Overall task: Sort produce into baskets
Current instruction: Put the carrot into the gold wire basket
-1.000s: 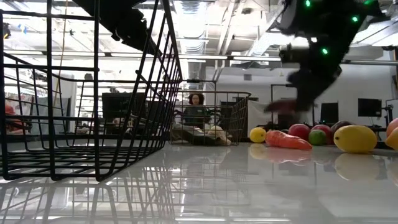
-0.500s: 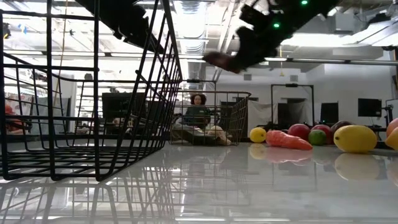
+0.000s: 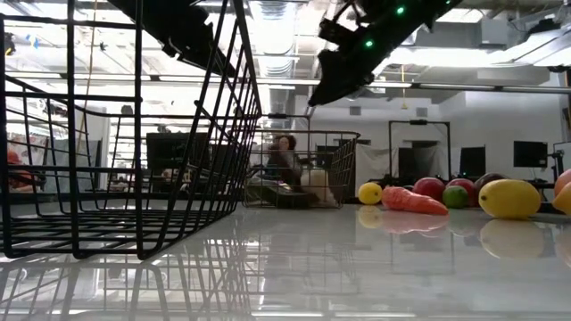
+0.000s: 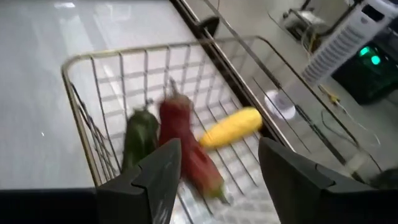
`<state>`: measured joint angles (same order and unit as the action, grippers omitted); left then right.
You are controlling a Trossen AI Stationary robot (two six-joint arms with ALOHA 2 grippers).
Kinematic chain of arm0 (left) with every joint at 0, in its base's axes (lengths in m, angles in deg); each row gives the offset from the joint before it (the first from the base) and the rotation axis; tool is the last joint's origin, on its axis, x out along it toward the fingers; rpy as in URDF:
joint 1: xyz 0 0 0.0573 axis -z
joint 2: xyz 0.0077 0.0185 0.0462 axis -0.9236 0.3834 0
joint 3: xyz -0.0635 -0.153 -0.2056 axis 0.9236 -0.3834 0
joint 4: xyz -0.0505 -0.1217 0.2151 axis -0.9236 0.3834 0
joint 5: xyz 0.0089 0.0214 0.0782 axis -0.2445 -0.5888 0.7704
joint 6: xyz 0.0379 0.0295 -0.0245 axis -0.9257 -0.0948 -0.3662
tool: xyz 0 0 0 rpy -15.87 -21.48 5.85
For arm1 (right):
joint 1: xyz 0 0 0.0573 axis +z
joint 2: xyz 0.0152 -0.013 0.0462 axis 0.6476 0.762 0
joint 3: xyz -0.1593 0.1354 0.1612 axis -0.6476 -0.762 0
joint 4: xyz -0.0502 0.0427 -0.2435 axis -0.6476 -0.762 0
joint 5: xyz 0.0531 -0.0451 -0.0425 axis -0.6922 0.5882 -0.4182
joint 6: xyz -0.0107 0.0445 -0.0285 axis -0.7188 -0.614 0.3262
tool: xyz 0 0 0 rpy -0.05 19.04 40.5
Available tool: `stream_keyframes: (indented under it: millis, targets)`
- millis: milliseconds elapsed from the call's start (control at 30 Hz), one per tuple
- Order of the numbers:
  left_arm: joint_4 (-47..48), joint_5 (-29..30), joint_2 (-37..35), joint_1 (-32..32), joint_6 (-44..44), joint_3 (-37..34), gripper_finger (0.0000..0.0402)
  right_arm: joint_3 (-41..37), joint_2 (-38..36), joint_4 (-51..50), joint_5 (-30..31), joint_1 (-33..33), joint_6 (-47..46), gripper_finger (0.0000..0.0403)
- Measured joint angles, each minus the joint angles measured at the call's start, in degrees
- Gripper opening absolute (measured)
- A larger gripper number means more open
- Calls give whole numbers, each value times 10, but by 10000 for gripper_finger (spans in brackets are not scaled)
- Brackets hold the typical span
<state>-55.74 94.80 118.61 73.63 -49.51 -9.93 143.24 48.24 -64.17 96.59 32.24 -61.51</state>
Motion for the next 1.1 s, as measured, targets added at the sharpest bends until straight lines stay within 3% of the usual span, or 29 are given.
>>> stream_keyframes:
  millis: [200, 467, 667, 833, 1000, 1100]
  targets:
    - [16, -2, 0, 0, 18, 0, 274, -28, -93, -106, 15, 0, -74, 242]
    - [18, -11, 0, 0, 38, 0, 274, -218, -176, -66, 20, 16, -231, 240]
    - [1, -20, 0, 0, 34, 0, 274, -295, -167, -13, 17, 21, -301, 240]
    - [-8, -20, 0, 0, 14, 0, 274, -321, -137, 26, 36, 2, -296, 240]
    - [-14, -21, 0, 0, 5, 0, 274, -357, -79, 136, -20, -37, -276, 240]
    - [-14, -21, 0, 0, 2, 0, 274, -356, -44, 152, -30, -57, -273, 240]
